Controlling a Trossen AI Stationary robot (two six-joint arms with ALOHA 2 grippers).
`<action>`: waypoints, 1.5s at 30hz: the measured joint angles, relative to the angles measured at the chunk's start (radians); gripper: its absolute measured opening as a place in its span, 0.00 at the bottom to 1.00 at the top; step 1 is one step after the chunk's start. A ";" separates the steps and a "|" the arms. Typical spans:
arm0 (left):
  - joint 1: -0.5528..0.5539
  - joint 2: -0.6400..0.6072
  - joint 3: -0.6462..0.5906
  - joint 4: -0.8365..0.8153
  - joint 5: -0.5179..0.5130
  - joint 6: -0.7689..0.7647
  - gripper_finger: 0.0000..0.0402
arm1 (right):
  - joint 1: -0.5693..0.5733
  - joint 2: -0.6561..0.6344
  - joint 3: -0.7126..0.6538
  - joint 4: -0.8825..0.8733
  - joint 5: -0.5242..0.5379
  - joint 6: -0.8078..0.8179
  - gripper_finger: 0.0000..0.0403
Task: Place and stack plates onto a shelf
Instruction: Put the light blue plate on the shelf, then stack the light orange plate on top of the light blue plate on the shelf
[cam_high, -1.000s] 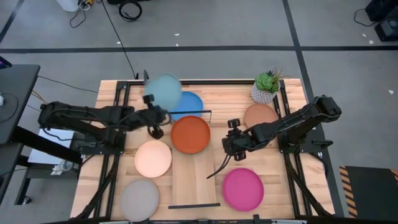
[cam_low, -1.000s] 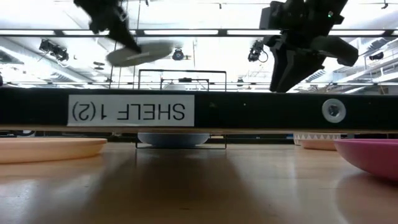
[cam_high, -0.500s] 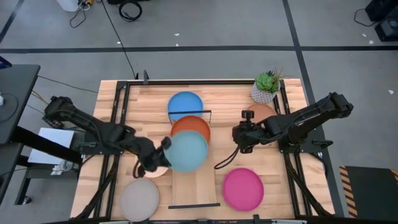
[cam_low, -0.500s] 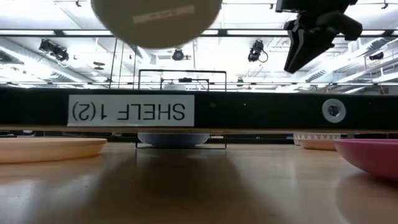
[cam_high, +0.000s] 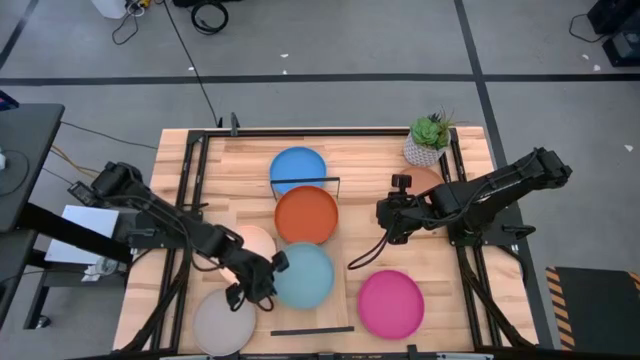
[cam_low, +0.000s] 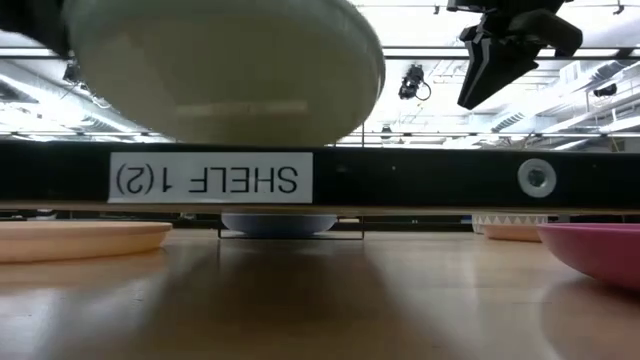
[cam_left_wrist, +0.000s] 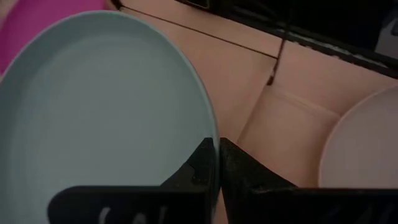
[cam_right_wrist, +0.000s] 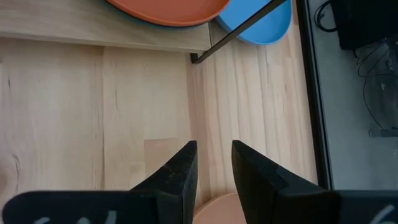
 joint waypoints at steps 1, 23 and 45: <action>-0.004 0.012 0.000 0.003 0.000 -0.003 0.04 | 0.000 0.000 0.000 0.000 0.000 0.000 0.26; -0.032 0.043 0.003 -0.043 -0.065 -0.483 0.33 | 0.000 0.001 0.000 0.027 0.000 -0.039 0.26; -0.105 0.127 -0.088 -0.160 -0.255 -1.170 0.33 | -0.018 0.001 0.000 0.103 -0.002 -0.125 0.26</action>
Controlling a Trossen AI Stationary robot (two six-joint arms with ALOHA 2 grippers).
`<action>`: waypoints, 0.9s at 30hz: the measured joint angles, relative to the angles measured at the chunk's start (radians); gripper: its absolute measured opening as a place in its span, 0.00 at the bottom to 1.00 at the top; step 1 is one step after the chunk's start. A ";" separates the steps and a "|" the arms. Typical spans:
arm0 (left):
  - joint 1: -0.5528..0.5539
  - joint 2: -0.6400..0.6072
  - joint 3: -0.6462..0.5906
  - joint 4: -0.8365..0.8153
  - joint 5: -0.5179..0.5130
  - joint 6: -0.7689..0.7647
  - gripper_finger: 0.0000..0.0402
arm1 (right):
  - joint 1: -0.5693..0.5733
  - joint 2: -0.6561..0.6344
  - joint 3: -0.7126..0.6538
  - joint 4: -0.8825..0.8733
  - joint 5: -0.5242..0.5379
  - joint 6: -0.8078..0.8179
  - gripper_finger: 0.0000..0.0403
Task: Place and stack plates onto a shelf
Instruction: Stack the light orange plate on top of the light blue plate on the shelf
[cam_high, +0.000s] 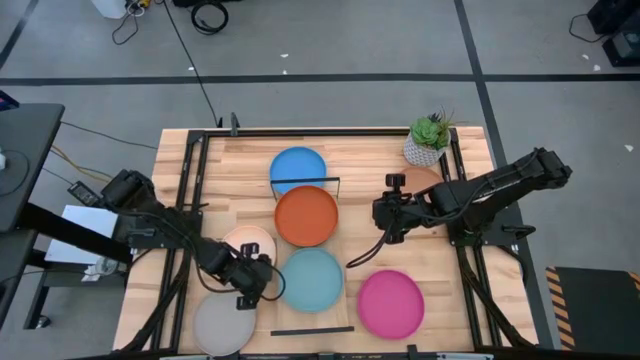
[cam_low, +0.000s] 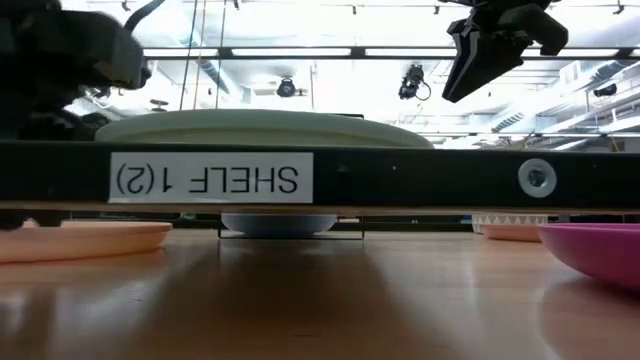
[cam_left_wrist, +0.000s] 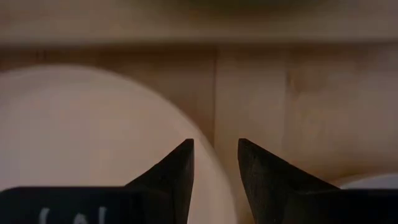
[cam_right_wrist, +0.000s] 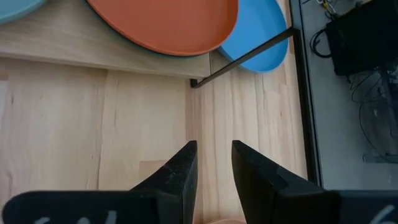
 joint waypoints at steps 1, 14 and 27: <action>-0.006 0.007 0.000 -0.001 0.000 -0.009 0.33 | -0.004 0.000 0.000 -0.001 -0.002 -0.002 0.26; -0.014 0.064 0.053 -0.270 0.003 0.007 0.05 | -0.013 0.000 0.000 0.002 -0.006 -0.007 0.26; -0.082 -0.101 0.350 -0.641 -0.091 0.001 0.04 | -0.013 0.000 0.000 0.002 -0.007 -0.007 0.26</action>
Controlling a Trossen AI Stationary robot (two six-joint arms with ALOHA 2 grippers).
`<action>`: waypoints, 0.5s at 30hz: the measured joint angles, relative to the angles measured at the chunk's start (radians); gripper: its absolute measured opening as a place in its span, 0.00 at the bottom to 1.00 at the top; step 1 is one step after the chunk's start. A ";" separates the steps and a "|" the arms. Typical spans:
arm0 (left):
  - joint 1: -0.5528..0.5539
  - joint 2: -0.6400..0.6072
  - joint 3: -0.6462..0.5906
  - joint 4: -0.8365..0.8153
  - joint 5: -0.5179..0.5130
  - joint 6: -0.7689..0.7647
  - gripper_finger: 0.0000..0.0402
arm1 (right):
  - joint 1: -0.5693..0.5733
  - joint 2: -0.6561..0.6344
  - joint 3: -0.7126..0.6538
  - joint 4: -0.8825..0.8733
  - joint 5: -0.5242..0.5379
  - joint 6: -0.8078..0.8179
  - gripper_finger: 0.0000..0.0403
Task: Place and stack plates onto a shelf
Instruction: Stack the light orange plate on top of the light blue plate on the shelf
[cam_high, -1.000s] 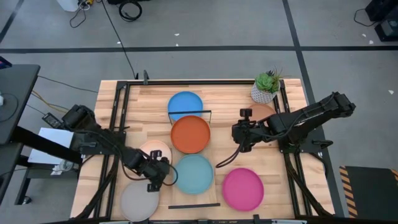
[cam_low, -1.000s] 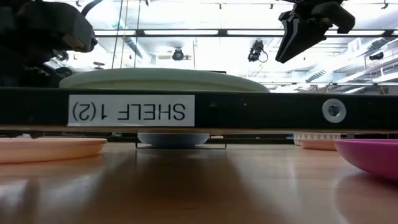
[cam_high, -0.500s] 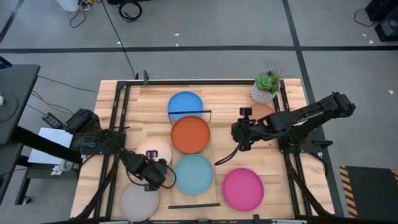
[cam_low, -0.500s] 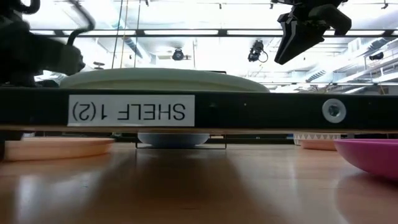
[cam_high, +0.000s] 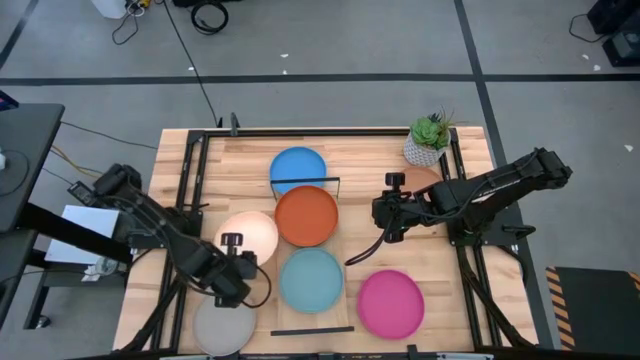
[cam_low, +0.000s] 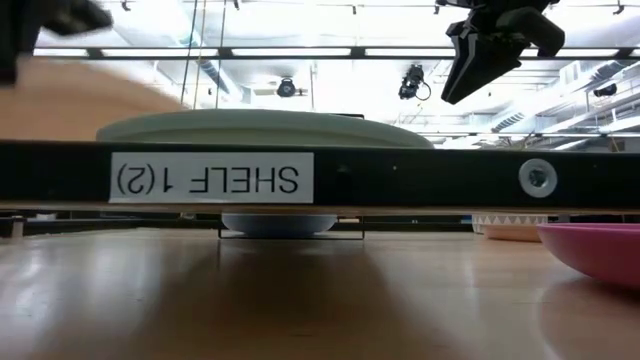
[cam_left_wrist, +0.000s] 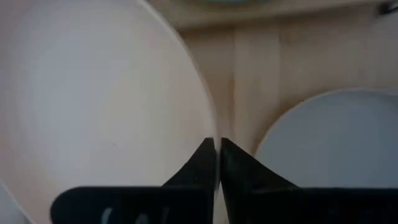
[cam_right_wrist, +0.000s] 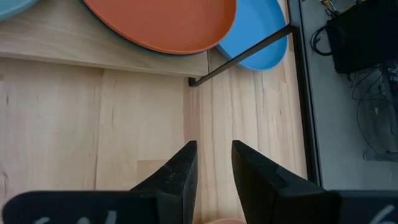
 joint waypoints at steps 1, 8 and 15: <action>-0.005 -0.003 0.017 -0.003 -0.022 0.034 0.04 | 0.000 0.000 0.000 0.000 0.000 0.000 0.26; -0.032 0.012 0.033 0.122 -0.203 0.497 0.04 | 0.000 0.000 0.000 0.000 0.000 0.003 0.26; -0.013 0.087 0.033 0.343 -0.171 0.904 0.05 | 0.000 0.000 0.000 0.002 -0.001 0.003 0.26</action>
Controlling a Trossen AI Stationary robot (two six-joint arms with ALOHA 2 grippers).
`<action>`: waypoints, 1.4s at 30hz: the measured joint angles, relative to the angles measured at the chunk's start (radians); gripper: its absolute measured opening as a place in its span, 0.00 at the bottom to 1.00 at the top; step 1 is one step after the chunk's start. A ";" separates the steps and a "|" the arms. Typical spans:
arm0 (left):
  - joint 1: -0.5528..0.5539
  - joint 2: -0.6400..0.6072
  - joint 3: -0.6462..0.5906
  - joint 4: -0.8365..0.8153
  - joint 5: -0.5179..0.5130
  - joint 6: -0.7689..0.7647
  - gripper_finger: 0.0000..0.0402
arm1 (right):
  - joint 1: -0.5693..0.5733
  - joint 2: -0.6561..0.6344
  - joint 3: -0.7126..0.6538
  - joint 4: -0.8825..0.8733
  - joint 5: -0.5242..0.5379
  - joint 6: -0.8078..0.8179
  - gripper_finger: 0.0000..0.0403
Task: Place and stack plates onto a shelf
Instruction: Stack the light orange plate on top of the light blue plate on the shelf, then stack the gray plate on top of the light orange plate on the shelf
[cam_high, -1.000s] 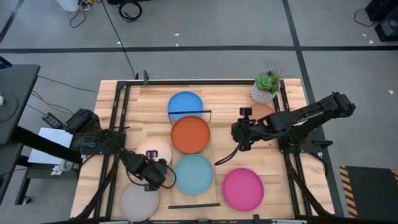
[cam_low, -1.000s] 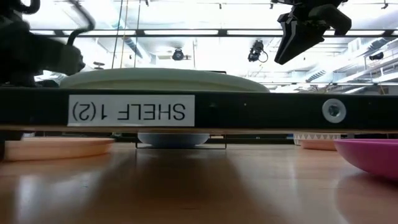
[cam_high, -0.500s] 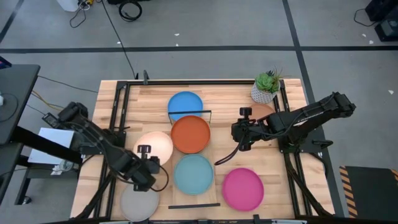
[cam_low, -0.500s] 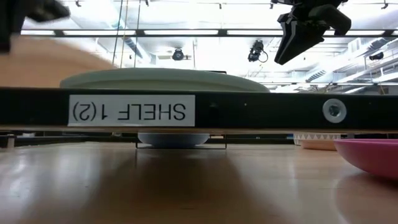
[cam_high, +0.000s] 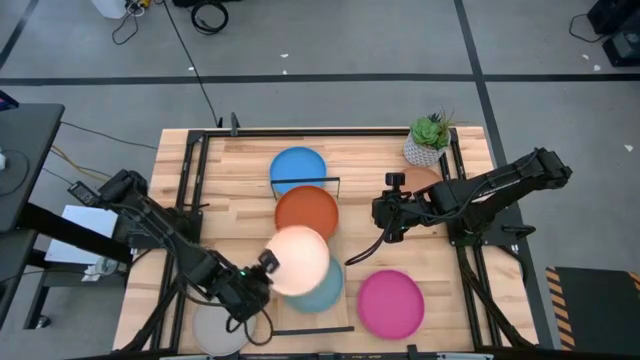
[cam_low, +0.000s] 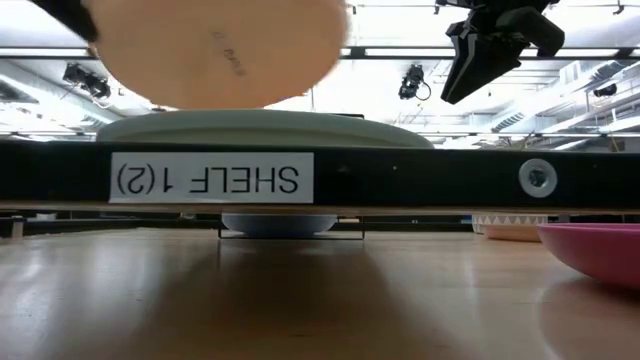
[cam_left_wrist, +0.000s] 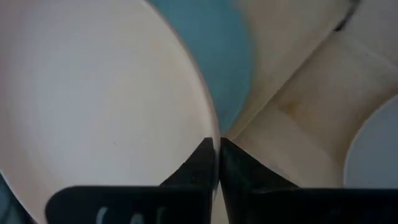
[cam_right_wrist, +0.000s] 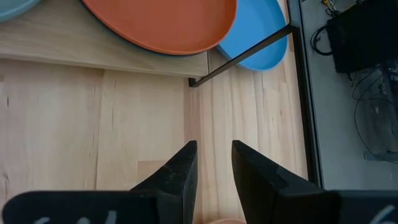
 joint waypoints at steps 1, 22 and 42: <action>0.004 0.015 0.000 0.018 0.024 0.042 0.05 | 0.000 0.000 0.000 0.001 0.000 0.000 0.26; 0.059 0.151 -0.001 0.211 0.130 0.208 0.25 | 0.000 0.000 0.000 0.004 -0.019 -0.003 0.26; -0.148 0.074 -0.105 -0.085 0.138 -0.810 0.35 | 0.092 0.000 0.000 0.111 -0.055 0.038 0.26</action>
